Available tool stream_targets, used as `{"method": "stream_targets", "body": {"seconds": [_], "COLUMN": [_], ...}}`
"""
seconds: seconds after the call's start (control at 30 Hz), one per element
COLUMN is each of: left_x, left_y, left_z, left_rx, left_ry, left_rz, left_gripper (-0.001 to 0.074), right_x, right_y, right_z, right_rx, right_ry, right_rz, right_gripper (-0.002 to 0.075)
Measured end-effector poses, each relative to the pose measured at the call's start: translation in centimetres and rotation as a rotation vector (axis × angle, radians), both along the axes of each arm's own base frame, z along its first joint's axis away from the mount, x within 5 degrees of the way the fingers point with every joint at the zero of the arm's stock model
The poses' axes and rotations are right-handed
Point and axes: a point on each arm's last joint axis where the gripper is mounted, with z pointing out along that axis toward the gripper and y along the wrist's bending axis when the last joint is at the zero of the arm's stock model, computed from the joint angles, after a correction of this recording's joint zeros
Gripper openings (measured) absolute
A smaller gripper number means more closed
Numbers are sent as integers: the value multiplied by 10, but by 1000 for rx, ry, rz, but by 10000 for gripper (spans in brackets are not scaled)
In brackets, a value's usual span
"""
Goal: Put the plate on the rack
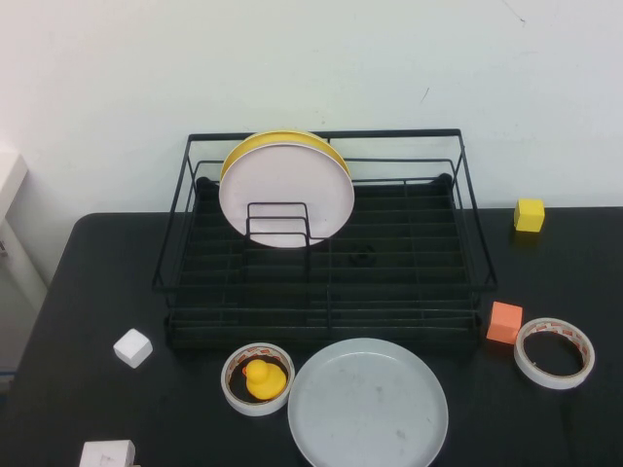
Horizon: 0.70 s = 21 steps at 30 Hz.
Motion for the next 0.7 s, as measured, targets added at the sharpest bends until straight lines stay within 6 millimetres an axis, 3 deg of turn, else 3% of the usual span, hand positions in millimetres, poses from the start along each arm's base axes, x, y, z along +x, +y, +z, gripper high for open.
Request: {"method": "stream_targets", "body": {"seconds": [0.2,0.33,0.5,0.7], "left_x": [-6,-11,-13,-13], "left_y": [3,4,5,5], "left_z": [26,36,40,40], "left_rx": [-27,-41,-45,-48], "left_ry": [-294,-420,-469,-470], "left_rz": [23,34,38,38], "left_gripper": [-1,-1,-1,-1], "right_x": [-2,-6,-8,-7], "right_y": [5,8,9,9], "right_z": [31,43,49,47], "right_rx": [-39,-64,-69,-82], "right_ry": [-347,-476,-553,-523], "right_rz": [54,78,92,90], "right_gripper": [-2,-2,-2,-2]}}
